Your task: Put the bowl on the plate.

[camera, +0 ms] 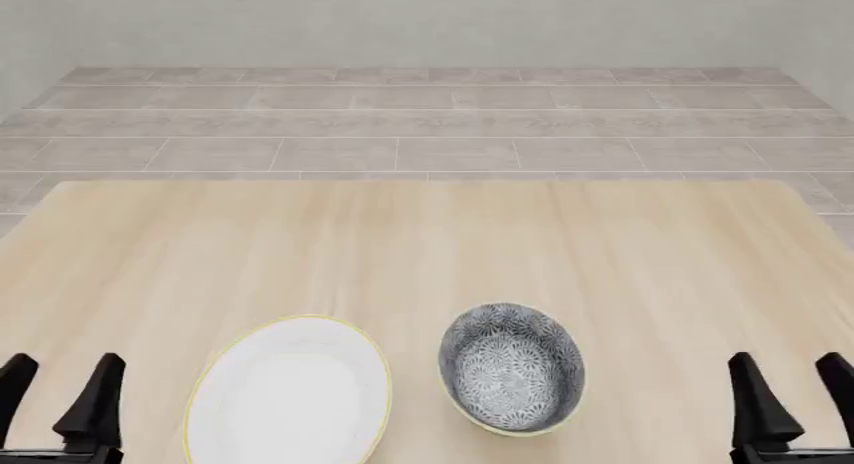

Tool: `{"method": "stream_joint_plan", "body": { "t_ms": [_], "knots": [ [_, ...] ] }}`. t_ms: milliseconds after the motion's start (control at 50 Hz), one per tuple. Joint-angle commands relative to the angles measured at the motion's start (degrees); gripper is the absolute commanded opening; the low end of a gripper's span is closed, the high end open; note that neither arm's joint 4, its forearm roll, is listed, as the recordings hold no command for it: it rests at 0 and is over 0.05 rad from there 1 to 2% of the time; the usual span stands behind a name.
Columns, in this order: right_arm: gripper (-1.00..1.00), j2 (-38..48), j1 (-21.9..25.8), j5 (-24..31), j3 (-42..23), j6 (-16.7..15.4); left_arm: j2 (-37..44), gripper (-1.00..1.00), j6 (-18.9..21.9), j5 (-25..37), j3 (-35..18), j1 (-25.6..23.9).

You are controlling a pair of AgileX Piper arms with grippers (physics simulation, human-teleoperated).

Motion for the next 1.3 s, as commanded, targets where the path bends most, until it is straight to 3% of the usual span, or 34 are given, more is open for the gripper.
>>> {"method": "stream_joint_plan", "body": {
  "t_ms": [20, 640, 1300],
  "knots": [
    [1.00, -0.76, 0.20, 0.84, -0.19, 0.34, 0.18, 1.00, 0.44, -0.15, -0.13, -0.02],
    [1.00, -0.66, 1.59, 3.19, -4.05, -0.89, 0.01, 1.00, 1.12, -0.63, -0.05, -0.75],
    [1.00, 20.16, 8.52, -5.43, -9.11, -1.68, 0.37, 1.00, 1.00, -0.92, -0.35, -1.06]
  ]
}}
